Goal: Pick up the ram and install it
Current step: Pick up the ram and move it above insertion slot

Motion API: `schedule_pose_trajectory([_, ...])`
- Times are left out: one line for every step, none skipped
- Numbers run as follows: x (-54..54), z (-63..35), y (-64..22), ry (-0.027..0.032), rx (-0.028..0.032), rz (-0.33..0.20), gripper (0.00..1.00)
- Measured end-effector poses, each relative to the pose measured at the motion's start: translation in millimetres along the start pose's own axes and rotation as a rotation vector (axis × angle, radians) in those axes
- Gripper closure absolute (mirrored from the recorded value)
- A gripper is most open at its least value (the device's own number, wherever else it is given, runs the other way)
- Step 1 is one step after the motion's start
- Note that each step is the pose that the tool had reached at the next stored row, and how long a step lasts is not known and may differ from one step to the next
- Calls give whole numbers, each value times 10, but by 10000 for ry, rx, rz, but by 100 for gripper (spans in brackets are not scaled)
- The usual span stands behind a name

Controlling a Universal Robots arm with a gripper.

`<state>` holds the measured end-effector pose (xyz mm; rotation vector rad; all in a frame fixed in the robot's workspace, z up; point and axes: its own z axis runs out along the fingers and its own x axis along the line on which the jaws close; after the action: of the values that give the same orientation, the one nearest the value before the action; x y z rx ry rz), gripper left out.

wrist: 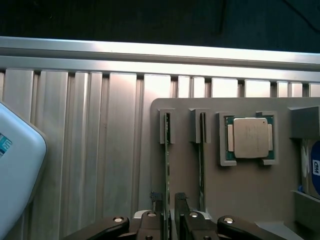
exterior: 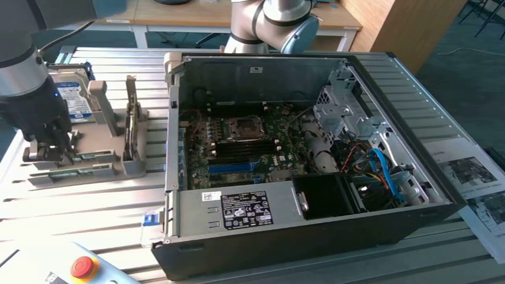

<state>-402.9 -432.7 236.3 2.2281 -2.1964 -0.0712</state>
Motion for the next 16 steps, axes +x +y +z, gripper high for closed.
schedule_pose_trajectory([3,18,-1,0,1,0,76])
schedule_pose_trajectory([5,33,-2,1,0,0,76])
schedule_pose_trajectory([8,50,-2,1,0,0,76])
schedule_pose_trajectory([11,66,-3,0,0,0,76])
schedule_pose_trajectory([13,82,-3,0,-1,0,76])
schedule_pose_trajectory([15,97,-4,0,0,0,76])
schedule_pose_trajectory([17,107,-4,1,-1,1,76])
schedule_pose_trajectory([17,108,-4,1,-2,1,76])
schedule_pose_trajectory([17,108,-4,1,-2,0,76])
schedule_pose_trajectory([17,108,-4,1,-1,0,76])
schedule_pose_trajectory([17,109,-6,0,0,0,76])
schedule_pose_trajectory([18,109,-13,-1,2,-4,76])
schedule_pose_trajectory([18,109,-19,0,1,-6,76])
schedule_pose_trajectory([18,108,-27,1,-1,-11,76])
schedule_pose_trajectory([18,108,-35,1,-2,-26,76])
schedule_pose_trajectory([18,107,-43,2,-9,-58,76])
